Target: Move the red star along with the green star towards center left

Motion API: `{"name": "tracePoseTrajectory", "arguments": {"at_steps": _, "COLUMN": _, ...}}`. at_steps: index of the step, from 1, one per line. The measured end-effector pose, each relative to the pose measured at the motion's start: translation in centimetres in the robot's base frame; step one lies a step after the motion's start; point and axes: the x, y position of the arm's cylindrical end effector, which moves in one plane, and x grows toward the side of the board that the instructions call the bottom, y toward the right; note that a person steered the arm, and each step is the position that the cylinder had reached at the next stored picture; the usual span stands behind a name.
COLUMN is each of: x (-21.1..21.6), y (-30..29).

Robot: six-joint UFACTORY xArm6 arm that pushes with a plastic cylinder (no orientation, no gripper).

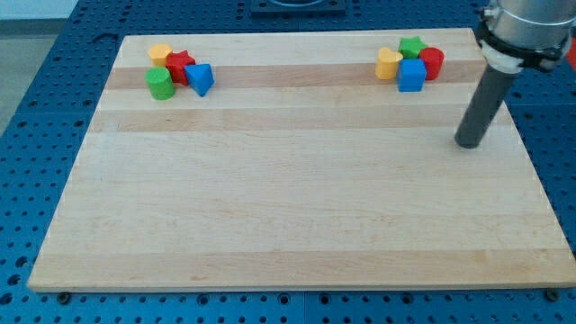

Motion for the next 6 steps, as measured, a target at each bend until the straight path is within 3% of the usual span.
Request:
{"name": "tracePoseTrajectory", "arguments": {"at_steps": 1, "x": 0.5, "y": -6.6}}
{"name": "tracePoseTrajectory", "arguments": {"at_steps": 3, "x": 1.2, "y": -9.3}}
{"name": "tracePoseTrajectory", "arguments": {"at_steps": 5, "x": -1.3, "y": -17.9}}
{"name": "tracePoseTrajectory", "arguments": {"at_steps": 6, "x": -1.7, "y": -19.1}}
